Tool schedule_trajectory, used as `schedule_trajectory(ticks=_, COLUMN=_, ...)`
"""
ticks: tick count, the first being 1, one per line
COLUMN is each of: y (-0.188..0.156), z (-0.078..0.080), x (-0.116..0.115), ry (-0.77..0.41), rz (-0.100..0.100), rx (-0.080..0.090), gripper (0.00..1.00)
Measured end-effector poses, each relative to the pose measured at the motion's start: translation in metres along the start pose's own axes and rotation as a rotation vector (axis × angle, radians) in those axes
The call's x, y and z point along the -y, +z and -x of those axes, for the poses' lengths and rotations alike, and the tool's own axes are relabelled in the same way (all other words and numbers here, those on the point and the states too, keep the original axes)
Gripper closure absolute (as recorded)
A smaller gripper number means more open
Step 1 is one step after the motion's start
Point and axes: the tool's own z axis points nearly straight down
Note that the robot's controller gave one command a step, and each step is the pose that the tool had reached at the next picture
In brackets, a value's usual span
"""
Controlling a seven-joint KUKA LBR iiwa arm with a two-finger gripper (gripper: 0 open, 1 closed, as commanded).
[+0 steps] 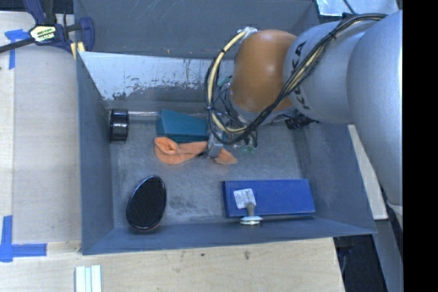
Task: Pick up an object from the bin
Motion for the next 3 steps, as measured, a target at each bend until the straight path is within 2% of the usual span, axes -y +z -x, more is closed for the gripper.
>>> schedule_trajectory(ticks=1, y=-0.038, z=0.005, x=-0.019, ry=0.017, rz=-0.007, rx=-0.031, gripper=1.0)
schedule_trajectory(ticks=2, y=-0.052, z=0.008, x=-0.025, ry=0.018, rz=-0.006, rx=-0.03, gripper=1.0)
schedule_trajectory(ticks=3, y=-0.079, z=0.014, x=-0.052, ry=-0.06, rz=-0.006, rx=-0.023, gripper=1.0)
